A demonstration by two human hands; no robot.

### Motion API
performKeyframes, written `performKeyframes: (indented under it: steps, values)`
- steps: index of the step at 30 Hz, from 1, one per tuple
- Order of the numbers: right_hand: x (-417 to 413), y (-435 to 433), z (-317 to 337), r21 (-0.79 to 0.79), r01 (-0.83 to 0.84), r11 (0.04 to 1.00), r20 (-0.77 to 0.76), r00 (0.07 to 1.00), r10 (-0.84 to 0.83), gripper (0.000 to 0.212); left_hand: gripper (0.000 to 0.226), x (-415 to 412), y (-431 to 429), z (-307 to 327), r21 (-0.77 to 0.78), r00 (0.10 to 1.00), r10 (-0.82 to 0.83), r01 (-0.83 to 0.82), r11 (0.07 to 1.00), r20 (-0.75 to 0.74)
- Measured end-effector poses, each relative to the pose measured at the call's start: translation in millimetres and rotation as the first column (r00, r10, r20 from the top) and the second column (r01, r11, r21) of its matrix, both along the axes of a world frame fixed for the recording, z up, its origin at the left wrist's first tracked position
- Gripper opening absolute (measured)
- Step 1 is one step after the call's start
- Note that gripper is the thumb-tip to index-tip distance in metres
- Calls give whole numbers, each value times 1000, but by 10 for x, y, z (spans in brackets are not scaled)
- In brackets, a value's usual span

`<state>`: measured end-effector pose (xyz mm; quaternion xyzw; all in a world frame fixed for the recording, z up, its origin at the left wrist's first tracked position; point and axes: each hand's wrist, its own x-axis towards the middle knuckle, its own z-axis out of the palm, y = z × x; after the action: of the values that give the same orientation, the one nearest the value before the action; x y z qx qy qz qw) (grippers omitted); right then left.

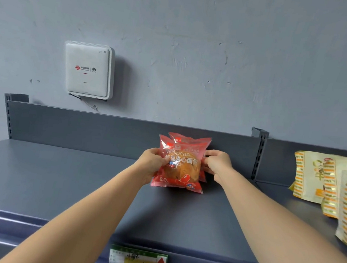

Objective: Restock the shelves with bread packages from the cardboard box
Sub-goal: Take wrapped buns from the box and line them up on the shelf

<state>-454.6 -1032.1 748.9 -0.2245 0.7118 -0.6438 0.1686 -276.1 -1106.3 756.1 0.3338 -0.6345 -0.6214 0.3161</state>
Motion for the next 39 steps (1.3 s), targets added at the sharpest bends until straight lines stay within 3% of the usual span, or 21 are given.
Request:
performKeyframes:
  steps: [4,11,21,29,35,39]
  values:
    - [0,14,-9,-37,78,996,-11,997,-78,25,29,-89,1,-23,-3,999,10,-10,1000,-30]
    - [-6,49,21,-82,20,996,31,999,-18,28,24,-105,29,-11,-18,996,-38,40,999,82]
    - [56,300,48,-57,40,998,-21,999,-41,15,59,54,-26,-24,-40,990,-20,26,999,142]
    - [318,732,-36,124,79,989,-176,983,-56,18,53,328,152,-98,-238,973,17,40,971,231]
    - [633,1175,-102,225,61,972,-298,955,9,17,31,552,455,-161,-494,936,87,100,864,342]
    - [837,1524,-81,237,50,970,-324,945,31,17,32,686,778,-163,-598,923,128,126,792,364]
